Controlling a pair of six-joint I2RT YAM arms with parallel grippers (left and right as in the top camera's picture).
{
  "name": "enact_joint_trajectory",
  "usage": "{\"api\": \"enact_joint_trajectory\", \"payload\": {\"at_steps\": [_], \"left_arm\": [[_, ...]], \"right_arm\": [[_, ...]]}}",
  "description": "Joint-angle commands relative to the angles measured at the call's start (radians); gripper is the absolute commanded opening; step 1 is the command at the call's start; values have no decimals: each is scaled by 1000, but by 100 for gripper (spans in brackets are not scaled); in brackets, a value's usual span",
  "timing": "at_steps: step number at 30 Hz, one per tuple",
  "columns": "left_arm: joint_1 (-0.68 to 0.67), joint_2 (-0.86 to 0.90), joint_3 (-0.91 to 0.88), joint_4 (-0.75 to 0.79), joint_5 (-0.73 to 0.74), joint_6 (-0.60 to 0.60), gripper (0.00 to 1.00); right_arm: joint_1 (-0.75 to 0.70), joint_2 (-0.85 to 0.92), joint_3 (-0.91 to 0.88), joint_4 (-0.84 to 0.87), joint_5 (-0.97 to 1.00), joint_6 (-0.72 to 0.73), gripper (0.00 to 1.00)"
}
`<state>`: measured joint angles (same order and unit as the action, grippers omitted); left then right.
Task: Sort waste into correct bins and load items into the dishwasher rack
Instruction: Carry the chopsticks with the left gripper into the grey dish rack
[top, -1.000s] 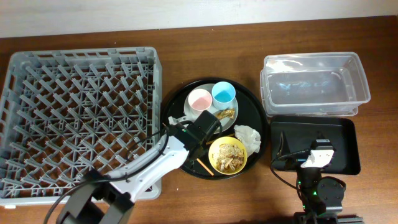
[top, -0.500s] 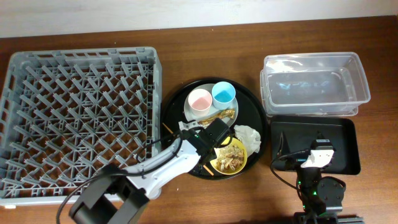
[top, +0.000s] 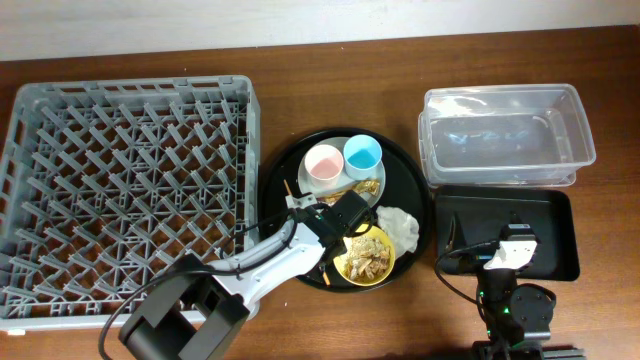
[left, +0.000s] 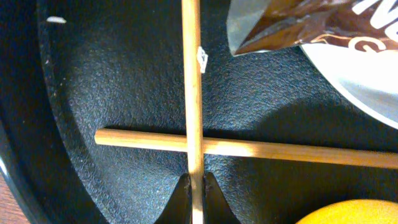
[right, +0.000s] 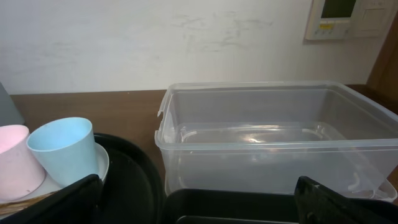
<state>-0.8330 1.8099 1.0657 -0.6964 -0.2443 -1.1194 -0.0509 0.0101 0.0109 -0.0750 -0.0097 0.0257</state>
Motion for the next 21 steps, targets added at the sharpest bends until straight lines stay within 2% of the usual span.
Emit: {"api": "enact_joint_trajectory", "payload": {"at_steps": [1, 4, 6, 9, 12, 17, 21], "left_arm": [[0, -6, -2, -32, 10, 6, 1], [26, -111, 83, -148, -85, 7, 1], [42, -213, 144, -207, -146, 71, 1], [69, -351, 190, -210, -142, 356, 1], [142, -451, 190, -244, -142, 551, 0], [358, -425, 183, -301, -145, 818, 0], [450, -322, 182, -300, -137, 857, 0]], "right_arm": [[-5, -6, -5, -4, -5, 0, 99], [-5, -6, -5, -4, -5, 0, 99], [-5, -6, -5, -4, -5, 0, 99], [-5, -6, -5, -4, -5, 0, 99], [-5, -6, -5, -4, -5, 0, 99], [-5, -6, -5, -4, -5, 0, 99], [-5, -6, -5, -4, -5, 0, 99]]}}
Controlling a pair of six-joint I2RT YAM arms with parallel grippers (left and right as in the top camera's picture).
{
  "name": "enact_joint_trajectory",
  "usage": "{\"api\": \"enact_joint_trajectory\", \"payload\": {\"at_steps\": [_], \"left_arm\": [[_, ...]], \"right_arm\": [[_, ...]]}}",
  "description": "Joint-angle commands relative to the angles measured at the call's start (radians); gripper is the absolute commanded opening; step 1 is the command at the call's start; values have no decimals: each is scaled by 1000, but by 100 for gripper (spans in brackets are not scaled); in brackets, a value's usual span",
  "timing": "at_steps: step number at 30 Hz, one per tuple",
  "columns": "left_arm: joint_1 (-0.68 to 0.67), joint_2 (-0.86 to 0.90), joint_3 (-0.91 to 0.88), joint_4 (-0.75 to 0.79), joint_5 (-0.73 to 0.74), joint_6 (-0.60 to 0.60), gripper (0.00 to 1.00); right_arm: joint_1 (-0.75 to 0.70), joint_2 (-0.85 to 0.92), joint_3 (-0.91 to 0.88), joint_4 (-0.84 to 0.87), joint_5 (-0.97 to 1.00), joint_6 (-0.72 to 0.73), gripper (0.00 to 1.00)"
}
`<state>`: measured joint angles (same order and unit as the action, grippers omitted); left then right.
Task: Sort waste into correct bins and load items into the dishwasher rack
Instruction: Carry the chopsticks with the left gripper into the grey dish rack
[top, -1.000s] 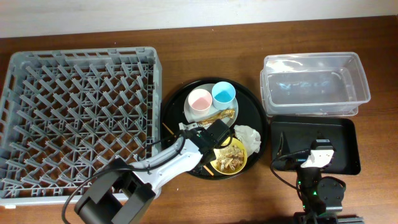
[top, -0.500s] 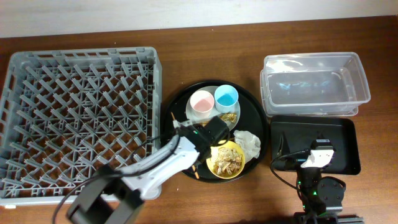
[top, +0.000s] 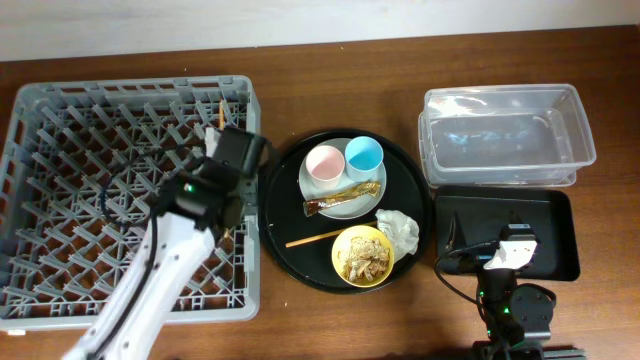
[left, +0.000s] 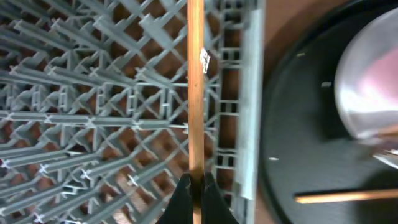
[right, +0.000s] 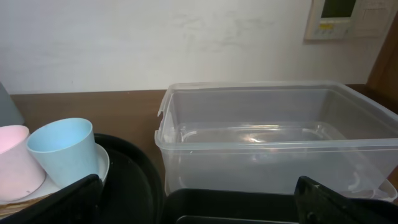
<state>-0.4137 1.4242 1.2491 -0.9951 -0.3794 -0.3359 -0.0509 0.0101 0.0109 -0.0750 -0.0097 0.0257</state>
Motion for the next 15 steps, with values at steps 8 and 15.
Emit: {"api": "enact_joint_trajectory", "payload": {"at_steps": [8, 15], "left_arm": [[37, 244, -1, 40, 40, 81, 0], [37, 248, -1, 47, 67, 80, 0]], "right_arm": [[-5, -6, -5, -4, -5, 0, 99], [-5, -6, -5, -4, -5, 0, 99]]}}
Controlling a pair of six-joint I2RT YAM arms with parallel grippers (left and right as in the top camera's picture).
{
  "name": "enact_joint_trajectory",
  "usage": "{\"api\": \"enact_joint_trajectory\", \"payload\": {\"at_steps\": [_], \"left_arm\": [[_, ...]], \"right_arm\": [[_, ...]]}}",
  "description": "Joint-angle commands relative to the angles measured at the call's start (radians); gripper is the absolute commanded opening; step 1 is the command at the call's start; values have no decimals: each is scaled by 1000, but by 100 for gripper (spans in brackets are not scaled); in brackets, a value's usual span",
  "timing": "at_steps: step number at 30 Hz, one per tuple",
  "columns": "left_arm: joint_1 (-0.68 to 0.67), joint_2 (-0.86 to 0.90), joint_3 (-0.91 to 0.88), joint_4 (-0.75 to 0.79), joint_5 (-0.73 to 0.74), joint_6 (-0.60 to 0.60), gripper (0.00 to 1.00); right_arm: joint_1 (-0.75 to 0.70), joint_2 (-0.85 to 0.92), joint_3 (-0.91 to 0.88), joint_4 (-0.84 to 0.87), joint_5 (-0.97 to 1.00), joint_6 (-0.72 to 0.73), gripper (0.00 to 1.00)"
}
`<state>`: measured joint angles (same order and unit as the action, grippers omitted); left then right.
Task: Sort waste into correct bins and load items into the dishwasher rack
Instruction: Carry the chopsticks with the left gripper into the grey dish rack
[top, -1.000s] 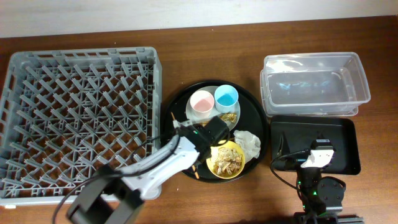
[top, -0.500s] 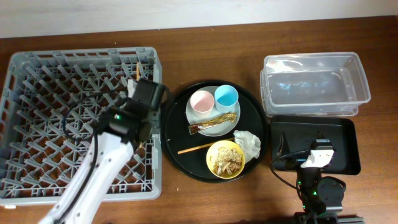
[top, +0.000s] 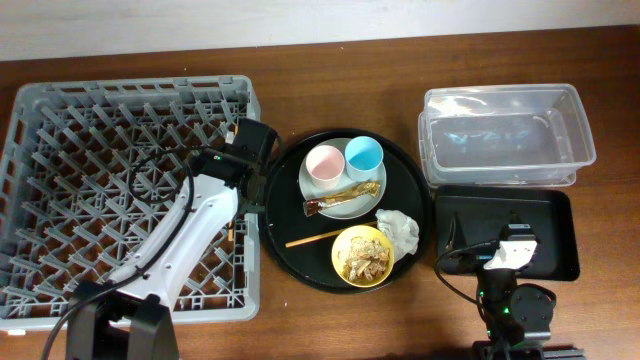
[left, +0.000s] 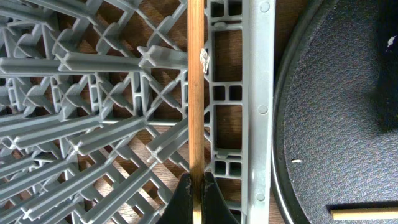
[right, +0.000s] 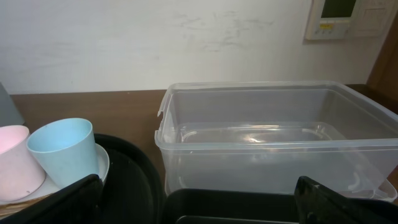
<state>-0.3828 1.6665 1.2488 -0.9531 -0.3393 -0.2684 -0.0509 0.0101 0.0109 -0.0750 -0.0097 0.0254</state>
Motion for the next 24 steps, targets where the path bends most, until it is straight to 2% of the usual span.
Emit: {"api": "enact_joint_trajectory", "payload": {"at_steps": [1, 2, 4, 5, 6, 8, 12, 13, 14, 16, 19, 24], "left_arm": [[6, 5, -1, 9, 40, 13, 0], [6, 5, -1, 13, 45, 13, 0], [6, 5, -1, 18, 45, 13, 15], [6, 5, -1, 18, 44, 13, 27], [6, 5, 0, 19, 44, 13, 66], [6, 3, 14, 13, 40, 12, 80], [6, -64, 144, -54, 41, -9, 85], [6, -107, 210, -91, 44, -30, 93], [10, -133, 238, -99, 51, -30, 97], [40, -189, 279, -104, 109, -29, 98], [120, -264, 286, -116, 297, -29, 99], [125, -270, 286, -190, 295, -29, 99]], "right_arm": [[-5, -6, -5, -4, -5, 1, 98], [-5, -6, -5, -4, -5, 1, 99], [-5, -6, -5, -4, -5, 1, 99], [-5, -6, -5, -4, -5, 1, 99], [-5, -6, -5, -4, -5, 1, 99], [-5, -6, -5, -4, -5, 1, 99], [-5, -6, -5, -4, -5, 1, 99], [-5, -6, -5, -4, -5, 1, 99], [-5, -6, -5, -4, -5, 1, 99], [-5, -6, -5, -4, -5, 1, 99], [-5, -6, -5, -4, -5, 1, 99], [-5, -6, -5, -4, -5, 1, 99]]}}
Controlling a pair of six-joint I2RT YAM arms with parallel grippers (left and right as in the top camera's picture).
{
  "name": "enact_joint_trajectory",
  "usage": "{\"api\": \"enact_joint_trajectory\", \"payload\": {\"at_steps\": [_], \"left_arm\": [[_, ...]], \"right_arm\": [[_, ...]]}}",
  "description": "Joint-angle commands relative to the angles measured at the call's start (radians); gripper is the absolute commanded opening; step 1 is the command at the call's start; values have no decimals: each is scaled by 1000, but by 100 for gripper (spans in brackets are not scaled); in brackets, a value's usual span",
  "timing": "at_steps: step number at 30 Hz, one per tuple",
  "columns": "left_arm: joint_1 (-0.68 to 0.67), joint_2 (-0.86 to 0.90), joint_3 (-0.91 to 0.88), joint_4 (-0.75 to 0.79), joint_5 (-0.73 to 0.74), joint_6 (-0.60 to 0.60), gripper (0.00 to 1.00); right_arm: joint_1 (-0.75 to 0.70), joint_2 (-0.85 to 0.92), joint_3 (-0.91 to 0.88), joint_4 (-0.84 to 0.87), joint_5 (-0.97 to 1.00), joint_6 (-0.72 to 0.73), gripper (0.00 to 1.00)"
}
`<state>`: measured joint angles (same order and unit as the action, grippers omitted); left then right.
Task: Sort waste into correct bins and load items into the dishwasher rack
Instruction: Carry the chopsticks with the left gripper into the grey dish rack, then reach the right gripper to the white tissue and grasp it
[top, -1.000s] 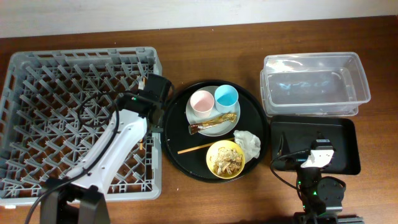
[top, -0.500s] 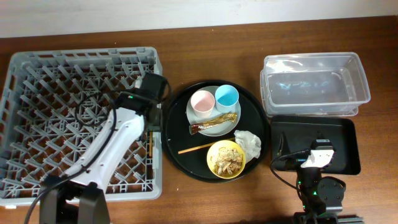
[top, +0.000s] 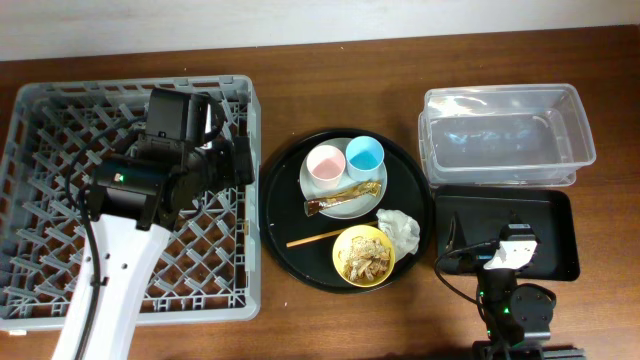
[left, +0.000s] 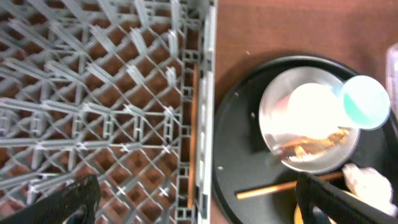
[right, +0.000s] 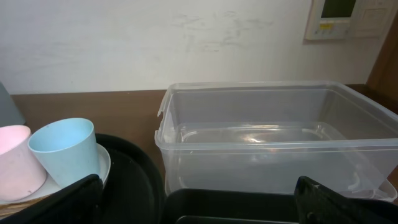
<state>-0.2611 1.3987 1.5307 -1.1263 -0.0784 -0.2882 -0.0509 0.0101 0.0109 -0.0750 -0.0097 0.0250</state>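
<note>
One wooden chopstick (left: 194, 124) lies inside the grey dishwasher rack (top: 60, 110), along its right wall. My left gripper (left: 199, 208) hangs open well above it with nothing between its fingers; in the overhead view the left gripper (top: 228, 163) is over the rack's right side. A second chopstick (top: 318, 237) lies on the black round tray (top: 280, 190). The tray also holds a pink cup (top: 323, 163), a blue cup (top: 362, 153), a plate with a wrapper (top: 345, 198), a yellow bowl of scraps (top: 363, 255) and a crumpled tissue (top: 400, 228). My right gripper (right: 199, 202) rests open over the black bin (top: 555, 210).
A clear plastic bin (top: 505, 135) stands at the back right, just behind the black bin. The rack fills the left half of the brown table (top: 330, 320). A pale wall runs along the table's far edge.
My left gripper was shut on the chopstick, low at the rack's right edge. Now it is open and much higher, and the chopstick lies in the rack. The right arm has not moved.
My left gripper was shut on one of two crossed chopsticks on the black tray. Then it held that chopstick over the rack, then low along the rack's right wall. Now the chopstick rests there and the gripper is open above it.
</note>
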Motion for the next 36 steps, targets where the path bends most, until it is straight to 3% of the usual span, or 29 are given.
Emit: {"api": "enact_joint_trajectory", "payload": {"at_steps": [1, 9, 11, 16, 18, 36], "left_arm": [[3, -2, 5, -16, 34, -10, 99], [2, -2, 5, -23, 25, -8, 99], [18, -8, 6, -51, -110, -8, 99], [301, -37, 5, -58, -16, -55, 99], [344, -35, 5, -58, -15, -55, 99], [349, -35, 6, -58, -15, -55, 99]], "right_arm": [[-5, -6, -5, -4, -5, 1, 99], [-5, -6, -5, -4, -5, 1, 99], [-5, -6, -5, -4, -5, 1, 99], [-5, -6, -5, -4, -5, 1, 99], [-5, -6, -5, -4, -5, 1, 99], [-5, -6, -5, 32, -5, 1, 99]]}}
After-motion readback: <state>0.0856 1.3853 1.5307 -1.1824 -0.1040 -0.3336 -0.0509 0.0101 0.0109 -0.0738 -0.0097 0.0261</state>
